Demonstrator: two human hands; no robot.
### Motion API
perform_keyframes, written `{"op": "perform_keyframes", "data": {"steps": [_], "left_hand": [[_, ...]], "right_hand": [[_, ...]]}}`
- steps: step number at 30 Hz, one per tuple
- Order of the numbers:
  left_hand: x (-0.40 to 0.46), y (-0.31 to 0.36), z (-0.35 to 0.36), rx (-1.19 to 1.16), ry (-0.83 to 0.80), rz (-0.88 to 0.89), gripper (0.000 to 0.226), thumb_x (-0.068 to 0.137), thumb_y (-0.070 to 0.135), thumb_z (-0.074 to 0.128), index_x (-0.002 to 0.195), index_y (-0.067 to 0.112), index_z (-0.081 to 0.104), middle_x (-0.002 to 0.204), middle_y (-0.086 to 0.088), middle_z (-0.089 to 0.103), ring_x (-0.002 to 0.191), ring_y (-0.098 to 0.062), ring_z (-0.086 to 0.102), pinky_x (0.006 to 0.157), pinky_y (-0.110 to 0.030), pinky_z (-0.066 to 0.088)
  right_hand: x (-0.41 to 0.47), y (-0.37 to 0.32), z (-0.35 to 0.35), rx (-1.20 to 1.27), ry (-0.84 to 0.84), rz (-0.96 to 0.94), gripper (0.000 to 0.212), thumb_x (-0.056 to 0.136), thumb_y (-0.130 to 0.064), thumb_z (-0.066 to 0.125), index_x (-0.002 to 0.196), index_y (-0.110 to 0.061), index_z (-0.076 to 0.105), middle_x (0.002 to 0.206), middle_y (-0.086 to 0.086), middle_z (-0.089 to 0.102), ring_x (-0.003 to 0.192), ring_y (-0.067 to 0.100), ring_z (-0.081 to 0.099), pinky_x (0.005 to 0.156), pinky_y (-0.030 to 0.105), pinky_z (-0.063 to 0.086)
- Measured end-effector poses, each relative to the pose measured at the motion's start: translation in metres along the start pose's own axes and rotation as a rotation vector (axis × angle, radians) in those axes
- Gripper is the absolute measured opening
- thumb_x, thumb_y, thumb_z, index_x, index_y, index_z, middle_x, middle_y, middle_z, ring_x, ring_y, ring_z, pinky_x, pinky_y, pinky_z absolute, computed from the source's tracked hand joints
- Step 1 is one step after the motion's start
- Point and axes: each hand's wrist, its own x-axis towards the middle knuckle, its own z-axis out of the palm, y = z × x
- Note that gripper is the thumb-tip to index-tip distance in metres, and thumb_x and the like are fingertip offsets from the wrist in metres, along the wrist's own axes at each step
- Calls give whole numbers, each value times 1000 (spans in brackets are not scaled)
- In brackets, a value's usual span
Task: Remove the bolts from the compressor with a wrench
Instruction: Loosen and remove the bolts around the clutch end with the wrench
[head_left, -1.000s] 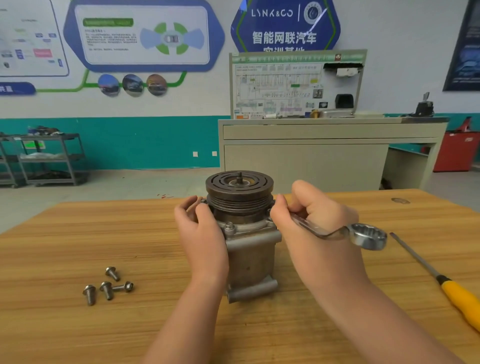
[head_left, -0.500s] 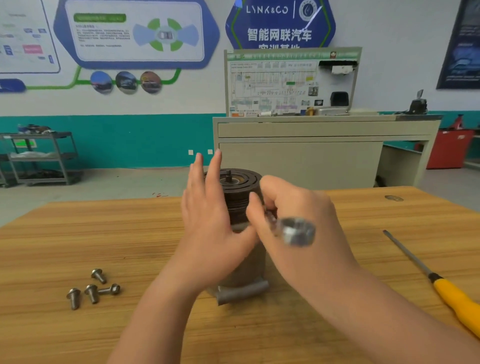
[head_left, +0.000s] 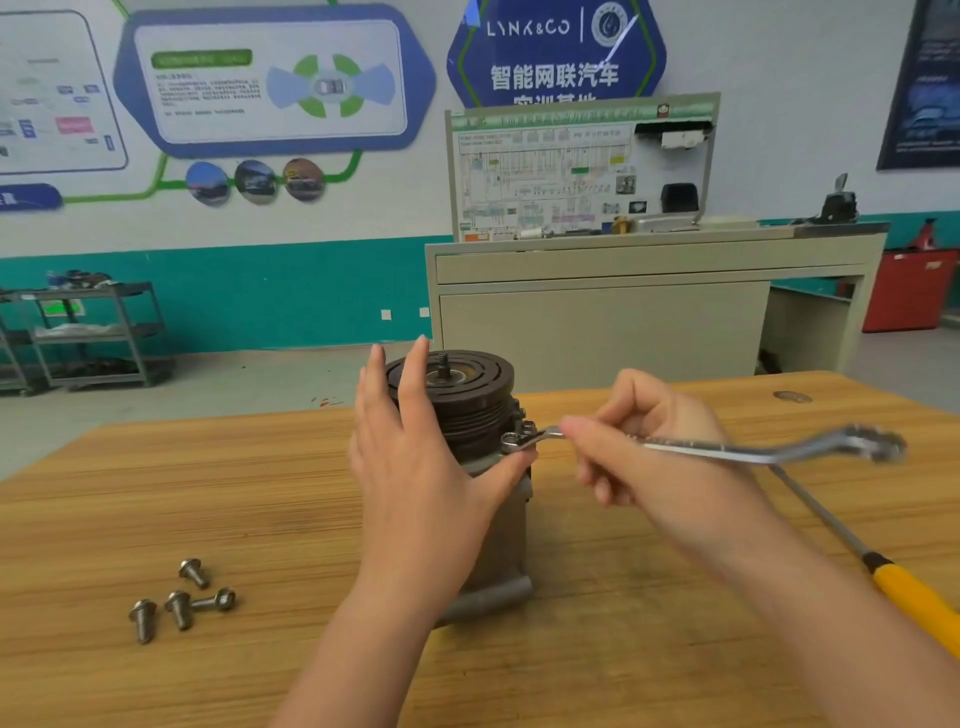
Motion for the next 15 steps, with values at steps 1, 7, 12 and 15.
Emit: {"op": "perform_keyframes", "data": {"steps": [1, 7, 12, 15], "left_hand": [[0, -1, 1, 3, 7, 6, 110, 63, 60, 78, 147, 42, 9, 161, 1, 5, 147, -14, 6, 112, -35, 7], [-1, -3, 0, -4, -15, 18, 111, 63, 59, 76, 149, 41, 7, 161, 6, 2, 147, -8, 2, 111, -31, 4], [3, -9, -4, -57, -92, 57, 107, 71, 51, 75, 145, 50, -2, 158, 19, -7, 147, -6, -2, 108, -33, 4], [4, -9, -4, -52, -89, 56, 107, 72, 48, 76, 145, 50, -2, 158, 19, -6, 147, -7, -2, 108, -33, 4]], "right_hand": [[10, 2, -10, 131, -65, 103, 28, 74, -12, 75, 67, -17, 48, 53, 6, 59, 40, 11, 50, 37, 17, 36], [55, 9, -18, 484, -109, 530, 18, 72, -16, 68, 65, -11, 53, 49, 3, 51, 34, 4, 43, 31, 12, 30], [39, -2, -14, 446, 156, 22, 36, 84, -22, 66, 56, -22, 44, 44, 4, 51, 31, 9, 40, 33, 15, 27], [18, -4, -1, 52, 268, -216, 45, 91, -20, 65, 51, -21, 46, 45, 5, 57, 33, 10, 46, 35, 16, 34]]}}
